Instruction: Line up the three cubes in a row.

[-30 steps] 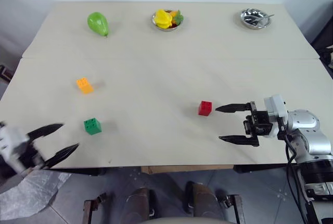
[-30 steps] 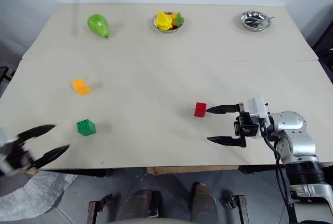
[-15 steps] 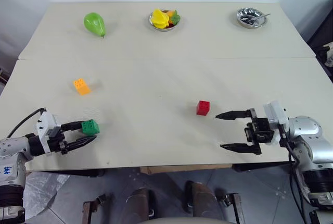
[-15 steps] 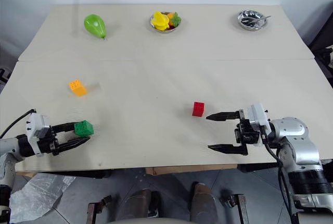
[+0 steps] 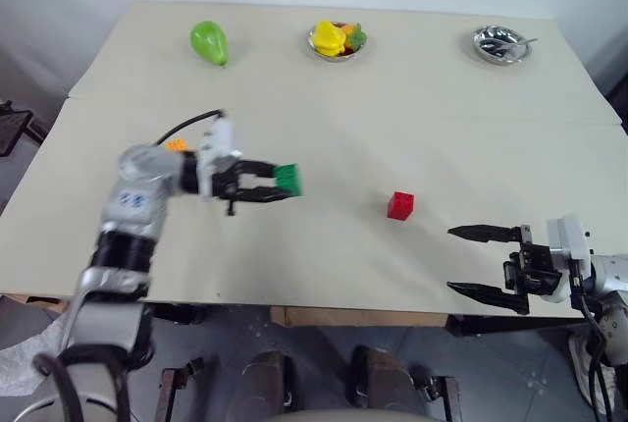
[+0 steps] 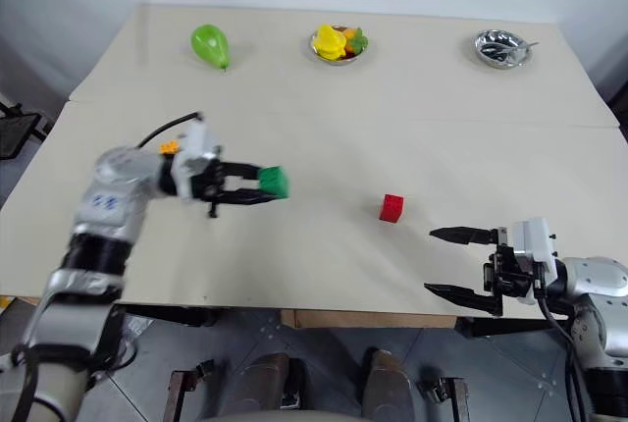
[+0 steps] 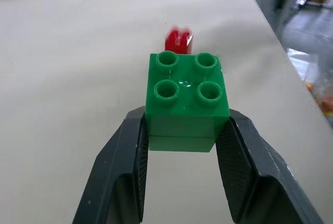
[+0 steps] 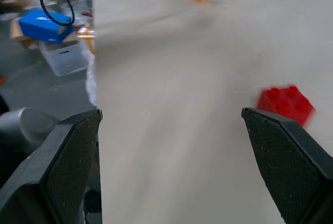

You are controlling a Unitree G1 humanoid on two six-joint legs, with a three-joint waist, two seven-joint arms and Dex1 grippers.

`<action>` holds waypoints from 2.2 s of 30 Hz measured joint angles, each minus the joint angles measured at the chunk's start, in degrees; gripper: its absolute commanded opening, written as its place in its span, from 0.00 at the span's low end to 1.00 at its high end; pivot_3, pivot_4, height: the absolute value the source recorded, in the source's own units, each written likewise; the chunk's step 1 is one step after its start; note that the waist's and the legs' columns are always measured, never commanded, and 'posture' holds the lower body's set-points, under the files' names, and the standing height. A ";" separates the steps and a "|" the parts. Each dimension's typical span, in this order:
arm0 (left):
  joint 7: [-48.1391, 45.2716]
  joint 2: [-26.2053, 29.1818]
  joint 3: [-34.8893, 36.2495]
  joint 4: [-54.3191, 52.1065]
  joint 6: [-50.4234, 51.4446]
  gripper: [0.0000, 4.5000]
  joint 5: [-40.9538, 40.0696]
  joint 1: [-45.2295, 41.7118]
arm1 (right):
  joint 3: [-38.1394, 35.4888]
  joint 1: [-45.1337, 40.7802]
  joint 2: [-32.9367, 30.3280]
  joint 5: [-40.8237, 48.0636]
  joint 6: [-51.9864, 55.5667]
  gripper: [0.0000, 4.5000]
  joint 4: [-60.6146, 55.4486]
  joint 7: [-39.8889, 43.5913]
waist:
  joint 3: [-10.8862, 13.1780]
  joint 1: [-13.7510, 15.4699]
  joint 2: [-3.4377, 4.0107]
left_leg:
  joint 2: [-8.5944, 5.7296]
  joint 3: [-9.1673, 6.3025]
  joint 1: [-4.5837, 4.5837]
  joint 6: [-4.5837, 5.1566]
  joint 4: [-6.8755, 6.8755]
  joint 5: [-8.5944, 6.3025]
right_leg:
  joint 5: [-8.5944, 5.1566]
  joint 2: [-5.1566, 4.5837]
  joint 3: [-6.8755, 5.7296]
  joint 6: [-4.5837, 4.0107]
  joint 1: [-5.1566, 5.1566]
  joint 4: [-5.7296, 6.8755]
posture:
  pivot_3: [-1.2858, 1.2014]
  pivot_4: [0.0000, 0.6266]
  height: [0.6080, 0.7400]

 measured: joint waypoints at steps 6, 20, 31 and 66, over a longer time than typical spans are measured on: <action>4.55 -6.41 -7.14 17.18 -6.67 0.33 10.18 -6.30 | -1.74 1.25 2.54 -0.02 -0.34 1.00 -2.31 -4.40 | 0.02 -1.51 -0.03 | 0.10 -0.02 -0.02 -0.03 -0.11 0.01 | 0.00 0.28 0.11 0.00 -0.08 -0.21 | 0.52 0.24 1.00; 5.73 -10.41 -5.91 26.69 -15.99 0.49 12.68 -8.06 | -2.37 0.88 5.11 0.07 -1.47 1.00 -3.37 -8.03 | 0.05 0.09 -0.07 | 0.02 -0.36 -0.06 0.06 0.02 -0.03 | 0.08 0.17 0.25 0.15 -0.07 -0.25 | 0.52 0.24 1.00; 1.16 -7.51 -1.27 21.04 -18.55 0.99 8.68 -4.03 | 1.53 -3.98 7.17 0.01 -1.00 1.00 -1.94 -7.36 | 0.04 -0.34 -0.06 | 0.06 -0.36 -0.06 0.06 0.01 -0.03 | 0.08 0.19 0.25 0.15 -0.10 -0.24 | 0.52 0.24 1.00; 72.66 -15.92 31.48 -48.17 12.84 0.99 -3.47 49.69 | 11.96 -21.71 15.98 -3.08 0.60 1.00 4.64 -6.04 | -0.02 -0.47 -0.06 | 0.01 -0.69 0.03 0.20 0.04 -0.23 | 0.10 -0.20 0.32 0.10 0.01 -0.06 | 0.52 0.24 1.00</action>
